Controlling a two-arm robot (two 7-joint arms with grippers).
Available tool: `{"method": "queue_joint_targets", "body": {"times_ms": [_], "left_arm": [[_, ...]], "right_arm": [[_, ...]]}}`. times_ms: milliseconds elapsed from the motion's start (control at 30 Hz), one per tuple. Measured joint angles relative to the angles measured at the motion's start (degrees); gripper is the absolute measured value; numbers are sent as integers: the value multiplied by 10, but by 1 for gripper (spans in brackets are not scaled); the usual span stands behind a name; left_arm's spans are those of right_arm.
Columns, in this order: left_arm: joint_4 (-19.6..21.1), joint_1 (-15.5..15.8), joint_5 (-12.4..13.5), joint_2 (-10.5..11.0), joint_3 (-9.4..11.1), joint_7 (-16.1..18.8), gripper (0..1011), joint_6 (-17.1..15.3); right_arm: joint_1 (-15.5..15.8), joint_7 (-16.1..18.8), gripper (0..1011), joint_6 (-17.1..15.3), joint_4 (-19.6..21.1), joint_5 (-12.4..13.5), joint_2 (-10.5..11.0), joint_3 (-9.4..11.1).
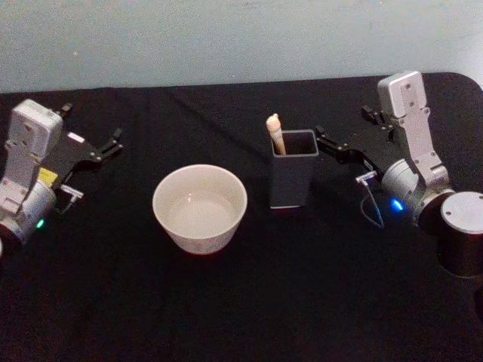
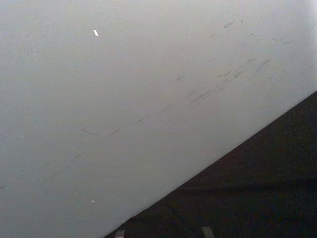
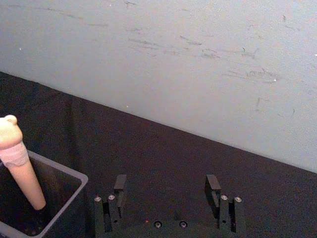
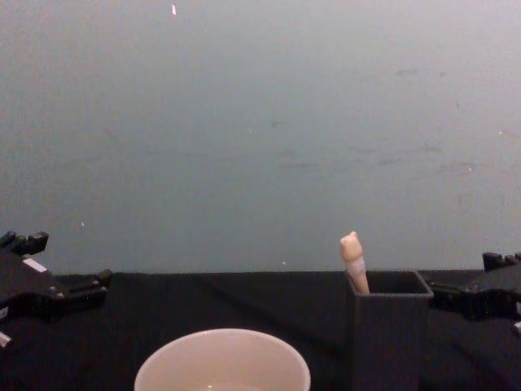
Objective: Pick up the stirring spoon with one hand, stir inside the cup, then place it back in its original position.
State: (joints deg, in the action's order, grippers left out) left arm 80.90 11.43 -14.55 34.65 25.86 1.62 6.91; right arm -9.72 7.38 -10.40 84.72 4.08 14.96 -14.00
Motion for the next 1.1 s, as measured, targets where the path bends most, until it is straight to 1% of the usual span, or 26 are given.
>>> {"method": "queue_joint_targets", "body": {"times_ms": [1100], "left_arm": [[0, 0, 0, 0, 0, 0, 1001, 0]], "right_arm": [[0, 0, 1003, 1, 0, 1, 0, 0]]}}
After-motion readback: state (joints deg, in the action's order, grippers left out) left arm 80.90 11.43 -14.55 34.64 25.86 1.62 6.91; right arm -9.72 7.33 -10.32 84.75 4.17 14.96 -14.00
